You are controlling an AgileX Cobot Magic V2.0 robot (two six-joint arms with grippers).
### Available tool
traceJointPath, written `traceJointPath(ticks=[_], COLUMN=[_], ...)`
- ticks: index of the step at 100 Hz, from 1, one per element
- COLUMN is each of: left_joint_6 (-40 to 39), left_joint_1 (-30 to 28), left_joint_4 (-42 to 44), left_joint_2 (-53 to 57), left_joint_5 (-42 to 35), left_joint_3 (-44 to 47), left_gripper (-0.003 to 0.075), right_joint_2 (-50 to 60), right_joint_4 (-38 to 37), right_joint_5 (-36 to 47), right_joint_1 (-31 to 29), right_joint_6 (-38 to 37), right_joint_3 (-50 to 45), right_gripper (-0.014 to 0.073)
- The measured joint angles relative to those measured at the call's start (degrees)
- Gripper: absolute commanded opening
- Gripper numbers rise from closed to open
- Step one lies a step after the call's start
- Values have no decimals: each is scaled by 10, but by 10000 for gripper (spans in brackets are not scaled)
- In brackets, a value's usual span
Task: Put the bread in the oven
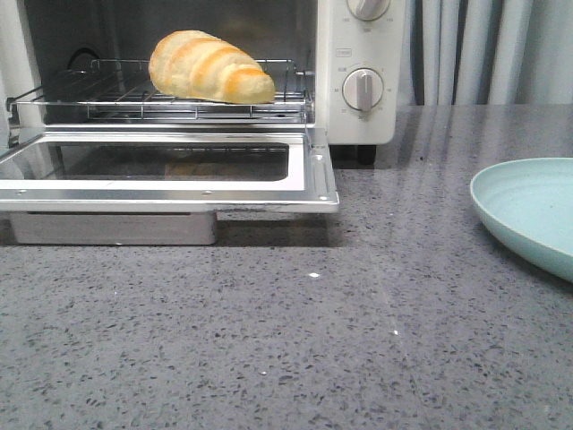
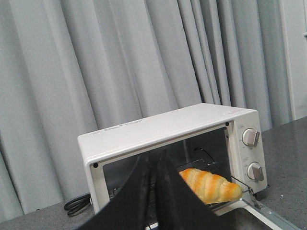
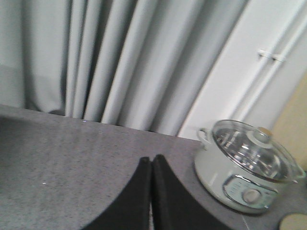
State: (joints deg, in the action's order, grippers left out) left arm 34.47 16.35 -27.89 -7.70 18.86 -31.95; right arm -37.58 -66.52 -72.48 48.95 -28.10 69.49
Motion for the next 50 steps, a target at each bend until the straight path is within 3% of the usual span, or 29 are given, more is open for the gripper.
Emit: traceJointPath(ticks=[32,50], left_joint_6=[-1,-1], left_joint_1=[0,0], left_joint_4=[-1,-11], left_joint_2=[0,0], left_joint_5=[-8,-8], left_joint_3=[0,0], left_gripper=[-20,-20], right_joint_2=[93,153], right_joint_4=[43,111], right_joint_5=[-2,-4], right_joint_1=[-208,-326], right_joint_6=[66,129], right_joint_3=[0,0], right_gripper=[-49,-49])
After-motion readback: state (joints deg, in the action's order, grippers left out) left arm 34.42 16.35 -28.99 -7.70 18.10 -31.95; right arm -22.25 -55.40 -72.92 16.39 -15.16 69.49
